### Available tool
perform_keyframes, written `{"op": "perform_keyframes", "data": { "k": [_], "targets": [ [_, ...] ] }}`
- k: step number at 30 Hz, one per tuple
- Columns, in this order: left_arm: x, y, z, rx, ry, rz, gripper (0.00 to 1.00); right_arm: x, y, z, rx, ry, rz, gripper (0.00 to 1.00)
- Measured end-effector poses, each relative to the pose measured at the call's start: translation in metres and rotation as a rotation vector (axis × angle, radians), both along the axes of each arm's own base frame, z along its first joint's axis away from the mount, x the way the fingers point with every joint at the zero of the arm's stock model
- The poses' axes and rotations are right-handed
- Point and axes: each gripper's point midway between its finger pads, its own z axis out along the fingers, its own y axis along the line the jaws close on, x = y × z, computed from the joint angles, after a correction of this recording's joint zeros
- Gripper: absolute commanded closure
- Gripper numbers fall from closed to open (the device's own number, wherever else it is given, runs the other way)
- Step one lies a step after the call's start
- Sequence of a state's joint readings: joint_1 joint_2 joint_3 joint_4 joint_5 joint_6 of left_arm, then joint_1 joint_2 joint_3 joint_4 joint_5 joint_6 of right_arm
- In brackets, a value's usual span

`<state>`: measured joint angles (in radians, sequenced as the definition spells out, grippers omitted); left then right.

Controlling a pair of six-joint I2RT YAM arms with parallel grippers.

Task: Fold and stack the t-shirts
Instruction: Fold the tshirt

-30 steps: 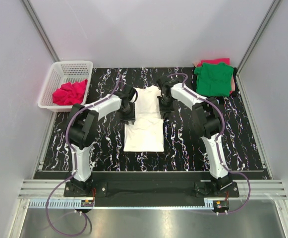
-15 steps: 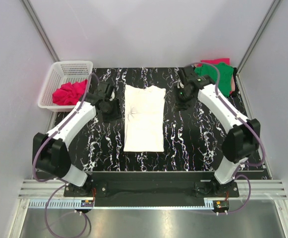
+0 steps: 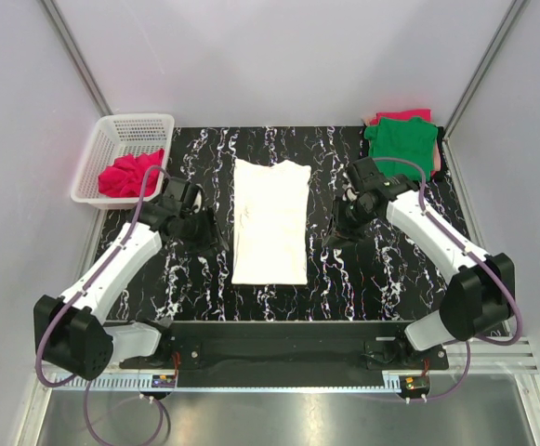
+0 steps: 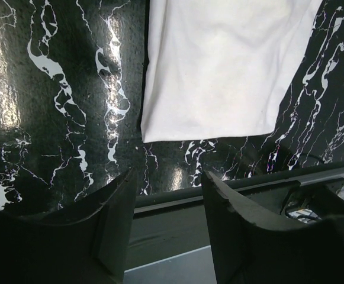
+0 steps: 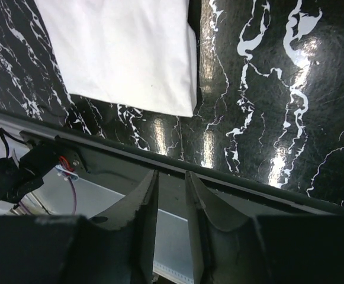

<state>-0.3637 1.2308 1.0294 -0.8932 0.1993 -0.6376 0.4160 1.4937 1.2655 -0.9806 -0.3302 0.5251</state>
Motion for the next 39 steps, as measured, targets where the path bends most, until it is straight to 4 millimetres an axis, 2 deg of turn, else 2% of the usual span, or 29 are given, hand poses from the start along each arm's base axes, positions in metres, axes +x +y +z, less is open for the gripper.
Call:
{"op": "perform_keyframes", "data": {
  "k": [13,15,19,22,27,31,33,39],
  "targets": [
    [-0.015,-0.002,0.002,-0.049,0.011,0.021,0.48,-0.015,0.003,-0.004,0.031,0.059,0.026,0.67],
    [-0.015,-0.002,0.000,-0.044,0.013,0.013,0.48,-0.016,0.002,-0.012,0.019,0.072,0.035,0.67],
    [-0.013,-0.001,-0.005,-0.023,0.018,0.000,0.48,-0.022,-0.002,-0.040,-0.013,0.128,0.030,0.68],
    [-0.013,-0.002,-0.007,-0.029,0.036,0.000,0.48,-0.028,-0.001,-0.052,-0.011,0.181,0.005,0.63],
    [-0.016,-0.008,-0.005,-0.067,0.057,0.010,0.47,-0.027,0.000,-0.036,0.006,0.150,-0.004,0.62],
    [-0.013,-0.008,-0.003,-0.056,0.048,0.002,0.47,-0.013,0.003,-0.019,0.013,0.089,0.027,0.62],
    [-0.008,-0.009,-0.001,-0.052,0.044,-0.002,0.46,-0.009,0.004,-0.018,0.010,0.082,0.046,0.60],
    [0.006,-0.016,-0.004,-0.083,0.021,0.012,0.44,-0.007,0.005,-0.034,0.009,0.081,0.059,0.56]
  ]
}}
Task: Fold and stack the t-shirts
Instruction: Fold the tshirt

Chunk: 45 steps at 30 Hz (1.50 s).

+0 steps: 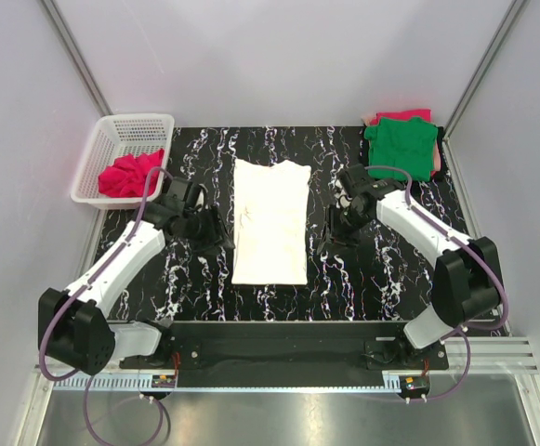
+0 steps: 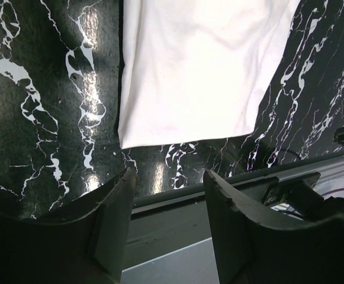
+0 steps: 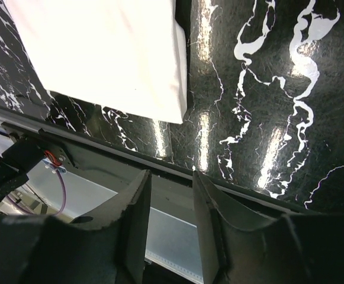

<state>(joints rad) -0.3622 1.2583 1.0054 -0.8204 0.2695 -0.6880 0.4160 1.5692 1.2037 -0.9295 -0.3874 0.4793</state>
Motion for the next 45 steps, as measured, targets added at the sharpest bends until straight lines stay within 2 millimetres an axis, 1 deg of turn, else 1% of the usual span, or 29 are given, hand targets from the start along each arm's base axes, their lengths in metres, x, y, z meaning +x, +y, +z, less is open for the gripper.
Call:
{"op": "perform_keyframes", "data": {
  "k": [2,5,7,9,12,14,16,18,21,23,29,38,40,45],
  "targets": [
    [0.003,0.002,-0.001,0.006,-0.005,0.009,0.40,0.003,0.001,-0.001,0.003,-0.010,-0.001,0.56],
    [0.007,0.008,0.000,0.015,-0.015,0.026,0.40,0.007,0.004,-0.001,0.013,-0.018,-0.010,0.56],
    [0.010,0.013,-0.004,0.025,-0.012,0.032,0.40,0.010,0.008,-0.005,0.025,-0.010,-0.013,0.56],
    [0.013,0.018,-0.015,0.044,0.020,0.029,0.40,0.014,0.010,-0.016,0.024,0.020,-0.018,0.56],
    [0.018,0.024,-0.040,0.071,0.099,0.022,0.40,0.018,0.011,-0.035,0.018,0.070,-0.024,0.55],
    [0.020,0.026,-0.058,0.073,0.158,0.010,0.40,0.021,0.008,-0.046,0.015,0.102,-0.037,0.55],
    [0.021,0.027,-0.069,0.060,0.197,-0.001,0.39,0.025,0.003,-0.051,0.015,0.114,-0.057,0.53],
    [0.022,0.029,-0.075,0.045,0.217,-0.008,0.39,0.031,0.001,-0.050,0.034,0.107,-0.073,0.53],
    [0.025,0.029,-0.074,0.002,0.207,-0.016,0.39,0.037,0.000,-0.052,0.069,0.095,-0.091,0.50],
    [0.025,0.029,-0.075,-0.028,0.204,-0.023,0.39,0.036,-0.001,-0.056,0.091,0.103,-0.100,0.49],
    [0.011,0.028,-0.083,-0.068,0.240,-0.056,0.38,0.027,0.005,-0.066,0.146,0.141,-0.109,0.49],
    [0.008,0.020,-0.092,-0.121,0.241,-0.105,0.38,0.010,0.010,-0.086,0.206,0.190,-0.132,0.47],
    [0.004,0.019,-0.096,-0.132,0.252,-0.112,0.38,0.006,0.011,-0.089,0.223,0.199,-0.136,0.47],
    [-0.014,0.016,-0.108,-0.168,0.301,-0.129,0.37,-0.003,0.016,-0.095,0.277,0.227,-0.157,0.46]
  ]
}}
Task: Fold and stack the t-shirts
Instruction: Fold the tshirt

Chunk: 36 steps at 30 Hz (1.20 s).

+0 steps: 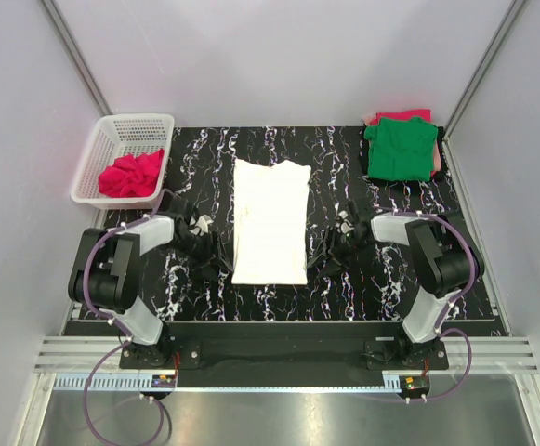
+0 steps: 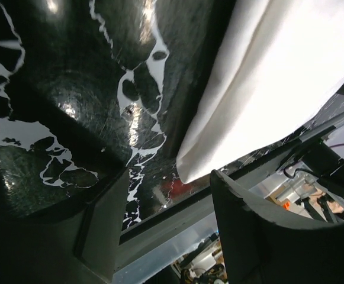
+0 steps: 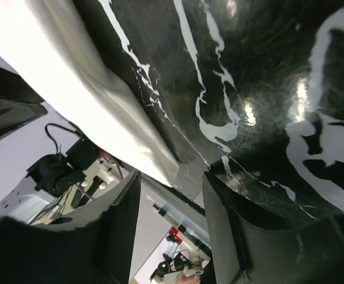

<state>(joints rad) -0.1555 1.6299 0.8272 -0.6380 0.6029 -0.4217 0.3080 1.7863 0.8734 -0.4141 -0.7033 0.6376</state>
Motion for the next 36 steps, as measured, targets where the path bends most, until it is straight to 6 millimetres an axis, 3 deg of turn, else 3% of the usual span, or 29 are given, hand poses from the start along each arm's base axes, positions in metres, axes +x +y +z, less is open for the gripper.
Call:
{"op": "perform_keyframes", "data": {
  "k": [13,23,29,36],
  "targets": [
    [-0.022,-0.009,-0.001,-0.084,0.048,0.000,0.37,-0.021,0.010,0.001,0.150,0.005,-0.038,0.45],
    [-0.023,-0.015,-0.003,-0.126,0.098,0.024,0.38,-0.015,0.018,0.002,0.194,-0.026,-0.057,0.44],
    [-0.024,-0.025,-0.002,-0.204,0.150,0.032,0.38,-0.004,0.035,0.003,0.269,-0.091,-0.042,0.44],
    [-0.023,-0.026,-0.002,-0.211,0.150,0.035,0.39,-0.004,0.053,0.003,0.326,-0.150,-0.016,0.44]
  ]
}}
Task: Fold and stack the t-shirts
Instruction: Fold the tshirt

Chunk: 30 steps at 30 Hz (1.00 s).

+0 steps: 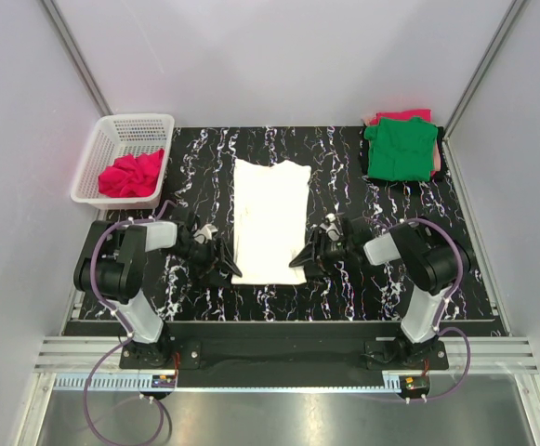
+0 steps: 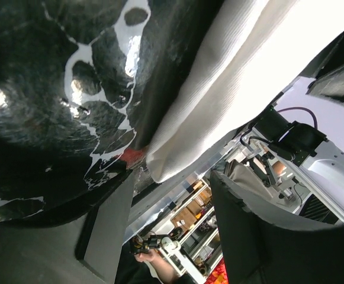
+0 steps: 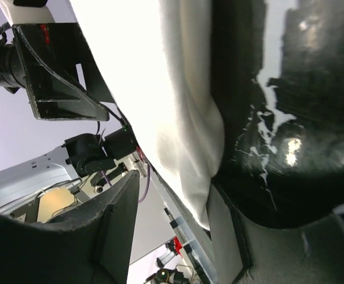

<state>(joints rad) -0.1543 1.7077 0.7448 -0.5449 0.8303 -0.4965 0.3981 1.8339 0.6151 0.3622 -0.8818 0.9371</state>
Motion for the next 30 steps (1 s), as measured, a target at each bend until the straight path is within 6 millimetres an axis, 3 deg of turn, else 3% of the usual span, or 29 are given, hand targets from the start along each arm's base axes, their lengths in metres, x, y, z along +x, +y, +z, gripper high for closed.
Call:
{"op": "perform_keyframes", "data": {
  "k": [15,25,30],
  "targets": [
    [0.007,-0.018,0.000,-0.013,-0.076,0.002,0.39,-0.029,0.012,-0.002,0.052,-0.066,-0.013,0.45],
    [0.007,-0.018,0.000,-0.010,-0.078,0.004,0.40,-0.049,-0.017,0.000,-0.236,0.038,-0.041,0.44],
    [0.007,-0.018,0.000,-0.009,-0.078,0.004,0.40,-0.071,-0.033,-0.002,-0.322,0.117,-0.043,0.44]
  ]
}}
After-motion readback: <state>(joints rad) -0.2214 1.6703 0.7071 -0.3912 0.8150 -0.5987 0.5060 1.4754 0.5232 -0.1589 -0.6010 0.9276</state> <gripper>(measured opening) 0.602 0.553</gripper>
